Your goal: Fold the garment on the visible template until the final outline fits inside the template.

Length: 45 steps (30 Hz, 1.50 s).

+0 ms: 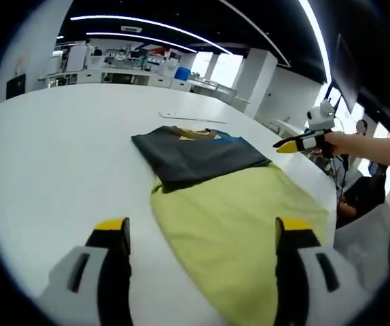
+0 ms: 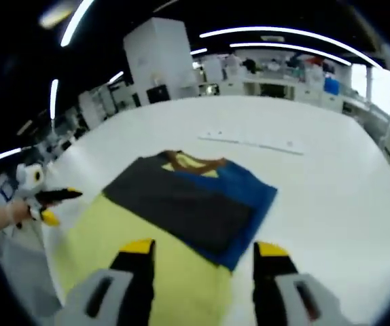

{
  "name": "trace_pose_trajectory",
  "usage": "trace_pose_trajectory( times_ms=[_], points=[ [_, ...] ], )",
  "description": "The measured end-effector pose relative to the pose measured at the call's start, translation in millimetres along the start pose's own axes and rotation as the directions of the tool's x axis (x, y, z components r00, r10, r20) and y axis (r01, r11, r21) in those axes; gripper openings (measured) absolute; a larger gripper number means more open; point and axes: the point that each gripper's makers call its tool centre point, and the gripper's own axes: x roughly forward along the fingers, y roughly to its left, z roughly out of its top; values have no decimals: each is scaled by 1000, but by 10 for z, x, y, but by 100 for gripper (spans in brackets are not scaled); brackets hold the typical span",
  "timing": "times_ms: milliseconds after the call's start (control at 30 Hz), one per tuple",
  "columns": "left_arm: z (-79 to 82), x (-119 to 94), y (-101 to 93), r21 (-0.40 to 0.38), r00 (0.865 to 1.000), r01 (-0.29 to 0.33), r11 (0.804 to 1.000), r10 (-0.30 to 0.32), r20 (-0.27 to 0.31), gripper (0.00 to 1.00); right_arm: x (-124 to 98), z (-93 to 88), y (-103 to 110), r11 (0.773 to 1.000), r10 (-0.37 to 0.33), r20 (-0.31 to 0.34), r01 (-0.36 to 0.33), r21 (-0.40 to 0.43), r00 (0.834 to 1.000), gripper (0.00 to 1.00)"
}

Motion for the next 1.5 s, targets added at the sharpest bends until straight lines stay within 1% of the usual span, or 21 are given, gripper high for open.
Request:
trace_pose_trajectory(
  times_ms=[67,133,167,233,300,333,400,467,633,767,933,1067,1300,1433,1500],
  points=[
    [28,-24,-10,2,1000,2,1000,-2,1,88,-26,-1,43,999,21,21,-20,-50,1000,71],
    [42,-42,16,3,1000,-4,1000,4,10,88,-75,-55,83,997,21,27,-18,-80,999,79],
    [52,-54,18,3,1000,-5,1000,5,12,89,-96,-67,103,996,25,34,-22,-83,999,84],
    [80,-82,16,2,1000,-5,1000,5,18,91,-172,-89,160,997,33,63,-28,-75,997,90],
    [94,-107,15,6,1000,-1,1000,1,19,93,-218,-71,162,998,25,93,-20,-58,995,99],
    [99,-120,19,11,1000,1,1000,-1,21,94,-252,-78,185,998,20,104,-14,-56,994,99],
    [127,-149,-11,22,1000,7,1000,-8,23,96,-317,-116,245,998,35,111,-29,-59,993,99],
    [118,-158,-16,25,999,19,1000,-20,27,99,-373,-136,293,997,47,122,-40,-61,991,99],
    [137,-203,-31,46,999,24,999,-25,30,99,-535,-192,417,997,49,133,-40,-69,990,99],
    [174,-273,-63,48,999,23,999,-25,38,99,-619,-264,442,995,47,120,-35,-96,992,99],
    [171,-322,-91,65,999,34,997,-36,29,99,-728,-277,469,997,42,148,-31,-76,988,99],
    [121,-384,-175,84,999,37,996,-38,12,99,-820,-364,498,997,38,139,-28,-74,990,99],
    [39,-454,-173,74,999,32,997,-32,10,99,-975,-529,471,999,14,132,-9,-42,991,99],
    [-41,-501,-204,66,999,37,997,-37,2,97,-1043,-595,480,1000,4,129,0,-31,992,99],
    [-90,-523,-239,62,999,41,997,-41,-5,94,-1072,-656,475,1000,-1,124,3,-21,992,99]
  ],
)
